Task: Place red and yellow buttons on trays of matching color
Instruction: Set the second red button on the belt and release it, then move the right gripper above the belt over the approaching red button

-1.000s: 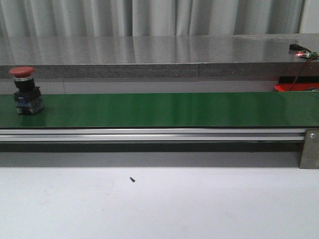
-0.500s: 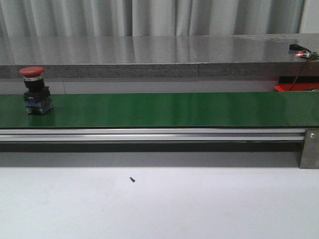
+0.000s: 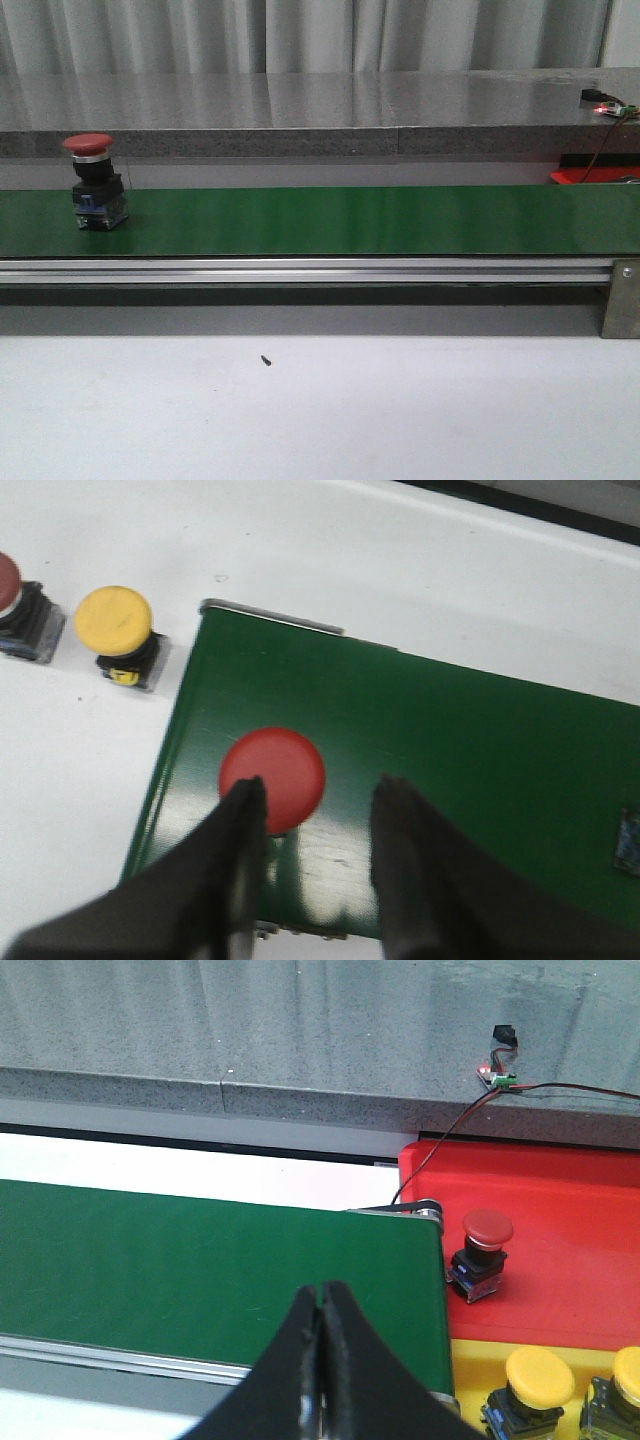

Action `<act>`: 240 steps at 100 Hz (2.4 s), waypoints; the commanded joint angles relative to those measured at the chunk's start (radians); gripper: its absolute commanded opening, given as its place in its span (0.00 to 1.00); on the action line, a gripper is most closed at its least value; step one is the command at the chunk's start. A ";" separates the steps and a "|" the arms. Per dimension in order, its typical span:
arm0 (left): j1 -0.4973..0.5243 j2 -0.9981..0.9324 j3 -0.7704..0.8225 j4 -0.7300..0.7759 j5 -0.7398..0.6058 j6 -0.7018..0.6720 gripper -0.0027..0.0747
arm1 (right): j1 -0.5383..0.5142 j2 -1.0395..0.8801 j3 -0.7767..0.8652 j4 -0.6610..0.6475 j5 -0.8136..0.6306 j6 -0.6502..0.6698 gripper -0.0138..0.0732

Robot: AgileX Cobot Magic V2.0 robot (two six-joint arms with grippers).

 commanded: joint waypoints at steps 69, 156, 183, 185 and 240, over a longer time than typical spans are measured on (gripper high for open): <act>-0.292 -0.468 0.263 -0.029 -0.061 0.005 0.01 | 0.000 0.000 -0.025 0.012 -0.017 -0.006 0.09; -0.292 -1.011 0.611 -0.029 -0.147 0.005 0.01 | 0.000 0.020 -0.066 0.007 0.074 -0.006 0.09; -0.292 -1.018 0.611 -0.029 -0.159 0.005 0.01 | 0.001 0.188 -0.240 -0.006 0.232 -0.009 0.09; -0.292 -1.018 0.611 -0.029 -0.159 0.005 0.01 | 0.002 0.206 -0.257 -0.006 0.243 -0.009 0.09; -0.292 -1.018 0.611 -0.029 -0.159 0.005 0.01 | 0.252 0.668 -0.610 -0.061 0.341 -0.009 0.21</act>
